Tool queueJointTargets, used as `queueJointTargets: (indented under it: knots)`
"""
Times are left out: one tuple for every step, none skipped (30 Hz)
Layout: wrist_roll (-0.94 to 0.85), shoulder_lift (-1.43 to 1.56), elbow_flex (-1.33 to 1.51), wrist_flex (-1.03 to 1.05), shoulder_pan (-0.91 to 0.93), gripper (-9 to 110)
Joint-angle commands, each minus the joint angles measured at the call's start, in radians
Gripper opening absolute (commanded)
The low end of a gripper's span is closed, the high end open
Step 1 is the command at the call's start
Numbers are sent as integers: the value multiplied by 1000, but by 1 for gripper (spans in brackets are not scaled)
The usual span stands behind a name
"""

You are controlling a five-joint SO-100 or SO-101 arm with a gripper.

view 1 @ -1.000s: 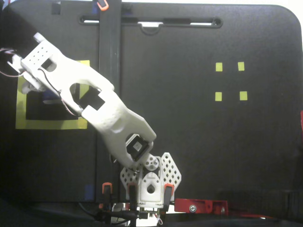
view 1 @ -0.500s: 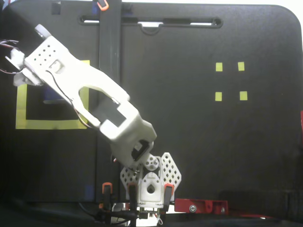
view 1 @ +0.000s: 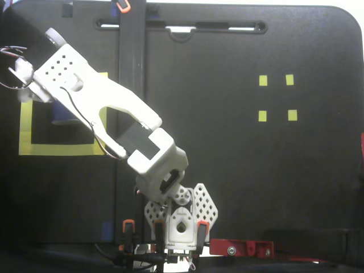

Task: Grasp the block and place it in the designated area.

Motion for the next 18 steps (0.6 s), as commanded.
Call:
queueJointTargets:
  knots:
    - [-8, 41, -21, -8, 3, 19]
    - [-6, 40, -21, -9, 3, 15]
    - [-6, 40, -21, -11, 5, 11]
    - [-6, 40, -21, -11, 5, 10]
    - [-6, 38, -21, -11, 5, 10]
    - [-6, 38, -21, -12, 5, 10]
    - [-6, 37, -21, -12, 5, 10]
    - [-6, 37, -21, -14, 5, 9]
    - [-6, 37, -21, -15, 5, 8]
    - [-6, 37, -21, -17, 5, 8]
    - [-6, 35, -20, -20, 6, 7]
    - [-6, 35, -20, -20, 6, 6]
    - [-6, 35, -20, -21, 6, 6]
    - [-6, 35, -20, -21, 6, 4]
    - [-5, 35, -20, -23, 6, 2]
    - [-5, 35, -20, -25, 6, 0]
    - [-5, 35, -20, -25, 6, 0]
    - [-5, 35, -20, -25, 6, 0]
